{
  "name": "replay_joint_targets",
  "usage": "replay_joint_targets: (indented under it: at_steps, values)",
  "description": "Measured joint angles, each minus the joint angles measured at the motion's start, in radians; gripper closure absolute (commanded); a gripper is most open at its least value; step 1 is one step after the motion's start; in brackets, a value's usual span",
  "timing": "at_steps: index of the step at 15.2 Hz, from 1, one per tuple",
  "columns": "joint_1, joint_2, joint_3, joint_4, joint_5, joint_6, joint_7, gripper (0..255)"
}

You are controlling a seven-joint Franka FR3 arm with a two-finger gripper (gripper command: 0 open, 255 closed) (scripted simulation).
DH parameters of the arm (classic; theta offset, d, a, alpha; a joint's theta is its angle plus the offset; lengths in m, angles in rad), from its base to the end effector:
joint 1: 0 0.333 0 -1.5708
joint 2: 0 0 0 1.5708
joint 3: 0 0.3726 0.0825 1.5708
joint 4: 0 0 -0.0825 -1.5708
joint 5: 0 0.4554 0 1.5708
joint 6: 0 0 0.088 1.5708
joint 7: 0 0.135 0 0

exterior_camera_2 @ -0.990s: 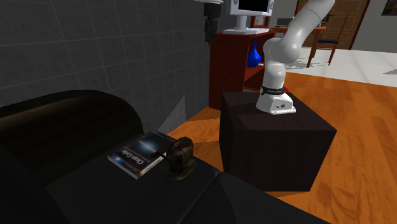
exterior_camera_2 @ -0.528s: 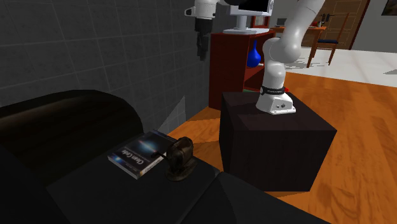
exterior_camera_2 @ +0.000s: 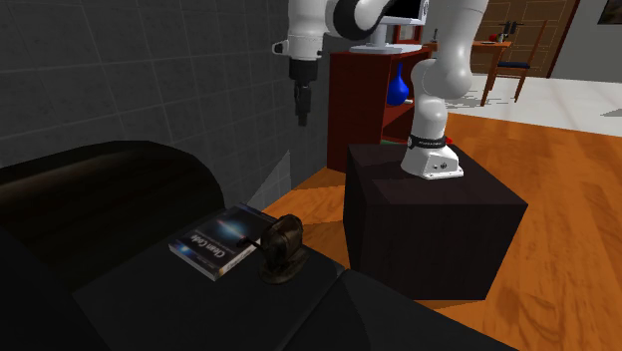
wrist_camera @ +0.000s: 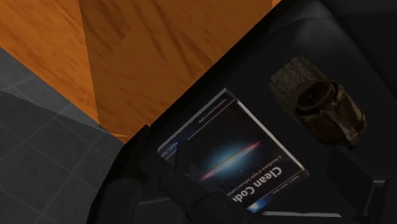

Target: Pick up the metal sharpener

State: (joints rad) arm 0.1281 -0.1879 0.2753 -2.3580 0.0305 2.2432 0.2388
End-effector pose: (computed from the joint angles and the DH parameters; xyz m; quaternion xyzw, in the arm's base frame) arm 0.4885 0.2109 0.3937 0.9968 0.0716 0.0357 0.0020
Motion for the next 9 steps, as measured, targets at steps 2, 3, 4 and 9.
replay_joint_targets:
  at_steps: [2, 3, 4, 9]
  values:
    - [0.004, 0.062, 0.017, 0.026, -0.016, 0.033, 0.032, 0]
    - [0.009, 0.103, 0.029, 0.047, -0.029, 0.051, 0.058, 0]
    - [0.013, 0.144, 0.037, 0.064, -0.043, 0.073, 0.081, 0]
    - [0.043, 0.335, 0.057, 0.184, -0.121, 0.130, 0.180, 0]
